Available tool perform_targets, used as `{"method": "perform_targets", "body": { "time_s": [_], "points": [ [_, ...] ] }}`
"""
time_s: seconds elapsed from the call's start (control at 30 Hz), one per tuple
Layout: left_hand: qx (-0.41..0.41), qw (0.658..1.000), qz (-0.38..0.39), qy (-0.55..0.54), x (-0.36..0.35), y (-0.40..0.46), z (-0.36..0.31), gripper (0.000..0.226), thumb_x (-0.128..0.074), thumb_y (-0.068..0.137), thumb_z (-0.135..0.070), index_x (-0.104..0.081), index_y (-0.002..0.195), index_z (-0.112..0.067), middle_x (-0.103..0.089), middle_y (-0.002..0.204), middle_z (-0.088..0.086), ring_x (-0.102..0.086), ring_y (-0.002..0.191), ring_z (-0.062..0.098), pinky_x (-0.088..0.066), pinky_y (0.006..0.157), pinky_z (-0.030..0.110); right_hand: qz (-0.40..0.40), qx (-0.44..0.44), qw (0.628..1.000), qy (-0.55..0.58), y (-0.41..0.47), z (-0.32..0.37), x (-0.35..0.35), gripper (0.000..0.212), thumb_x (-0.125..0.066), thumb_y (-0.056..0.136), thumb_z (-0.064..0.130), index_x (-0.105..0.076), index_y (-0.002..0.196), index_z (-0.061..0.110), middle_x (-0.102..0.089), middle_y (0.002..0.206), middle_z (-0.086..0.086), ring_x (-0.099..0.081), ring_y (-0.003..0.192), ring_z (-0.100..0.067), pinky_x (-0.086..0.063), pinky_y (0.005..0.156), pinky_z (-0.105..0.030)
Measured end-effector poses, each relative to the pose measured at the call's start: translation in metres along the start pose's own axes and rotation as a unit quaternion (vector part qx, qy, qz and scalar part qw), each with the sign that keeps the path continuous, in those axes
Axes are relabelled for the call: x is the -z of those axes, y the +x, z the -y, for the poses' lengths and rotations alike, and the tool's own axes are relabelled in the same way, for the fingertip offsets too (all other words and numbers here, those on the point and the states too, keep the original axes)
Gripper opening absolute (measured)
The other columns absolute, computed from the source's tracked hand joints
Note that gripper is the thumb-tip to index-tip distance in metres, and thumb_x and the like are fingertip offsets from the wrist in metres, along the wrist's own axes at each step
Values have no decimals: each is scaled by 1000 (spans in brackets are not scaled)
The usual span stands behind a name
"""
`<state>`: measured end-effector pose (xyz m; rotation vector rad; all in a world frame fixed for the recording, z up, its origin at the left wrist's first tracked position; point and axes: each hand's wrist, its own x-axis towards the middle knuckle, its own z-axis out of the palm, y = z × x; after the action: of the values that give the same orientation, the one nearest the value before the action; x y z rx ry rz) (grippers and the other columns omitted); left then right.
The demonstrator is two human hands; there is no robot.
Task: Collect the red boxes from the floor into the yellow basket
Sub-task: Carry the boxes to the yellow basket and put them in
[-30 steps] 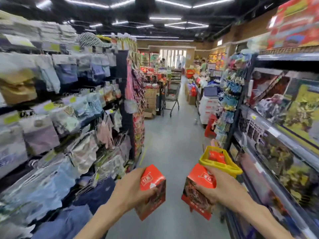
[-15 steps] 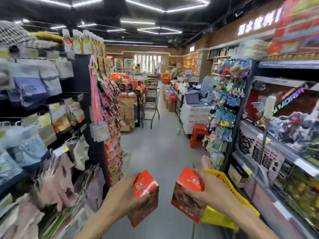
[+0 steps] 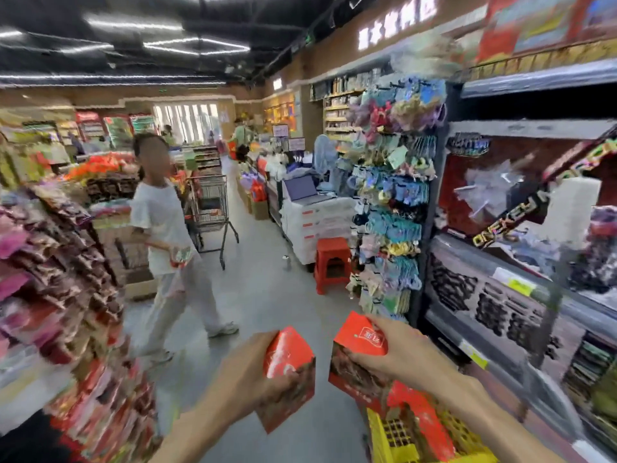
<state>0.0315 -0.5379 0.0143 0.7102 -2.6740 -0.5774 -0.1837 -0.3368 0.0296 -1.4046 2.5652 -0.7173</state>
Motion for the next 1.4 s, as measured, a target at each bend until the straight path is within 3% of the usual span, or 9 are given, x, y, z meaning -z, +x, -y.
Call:
{"method": "perform_targets", "body": {
  "time_s": [0.27,0.4,0.53,0.67,0.83,0.93,1.1,1.27,1.4],
  "points": [
    [-119,988,102,1,-68,219,3,92,-56,65,-76,-38,144,-33,-59,131,-10,-60,113,15,-47,89,31,-60,-121,991,-25,108,-90,19,79,-56,68,80,-38,137,46,-55,131,16,-55,117,-11,-48,91,-34],
    [-206,966,152,-24,-123,318,-18,90,-60,68,-74,-35,146,-36,-59,128,-11,-60,109,13,-48,86,30,-93,-215,971,-47,135,-144,21,80,-56,68,80,-39,137,43,-56,132,12,-55,119,-14,-47,90,-36],
    [-315,927,203,-10,-182,406,-50,93,-59,68,-79,-37,145,-32,-60,121,-8,-60,105,14,-50,83,31,-141,-318,936,-51,151,-191,15,84,-55,67,80,-38,139,41,-56,133,11,-56,118,-15,-48,91,-36],
    [-423,870,253,-6,-244,471,-85,94,-56,70,-82,-34,147,-34,-58,132,-8,-59,115,15,-50,88,34,-158,-436,885,-45,154,-226,3,97,-48,64,86,-31,146,36,-50,140,7,-50,127,-18,-46,98,-41],
    [-521,782,341,12,-318,501,-126,90,-57,68,-78,-34,144,-37,-54,135,-9,-56,122,18,-49,94,37,-204,-552,808,-30,141,-237,-18,96,-60,71,78,-30,150,31,-48,145,2,-46,131,-20,-43,102,-39],
    [-576,719,388,14,-365,494,-139,99,-43,69,-91,-30,147,-32,-52,137,-6,-53,125,18,-46,100,38,-212,-617,758,-11,127,-237,-40,96,-61,71,79,-32,148,30,-49,141,1,-47,129,-22,-44,101,-40],
    [-582,674,455,12,-450,463,-126,120,-19,60,-104,-22,153,-28,-33,156,-5,-36,141,18,-34,113,37,-250,-665,703,27,109,-254,-94,117,-28,53,103,-37,146,32,-54,129,3,-51,122,-19,-42,99,-33],
    [-591,626,503,76,-556,434,-76,98,-57,76,-74,-21,154,-25,-31,158,-2,-34,142,21,-30,113,33,-244,-705,664,49,100,-289,-174,113,-27,54,103,-35,146,38,-52,131,9,-53,120,-17,-45,97,-32],
    [-614,595,510,98,-632,414,-30,94,-61,74,-64,-33,151,-20,-43,152,2,-47,134,25,-37,110,34,-217,-715,662,60,96,-306,-230,101,-41,61,98,-30,146,43,-52,129,11,-56,116,-13,-52,92,-36]
  ]
}}
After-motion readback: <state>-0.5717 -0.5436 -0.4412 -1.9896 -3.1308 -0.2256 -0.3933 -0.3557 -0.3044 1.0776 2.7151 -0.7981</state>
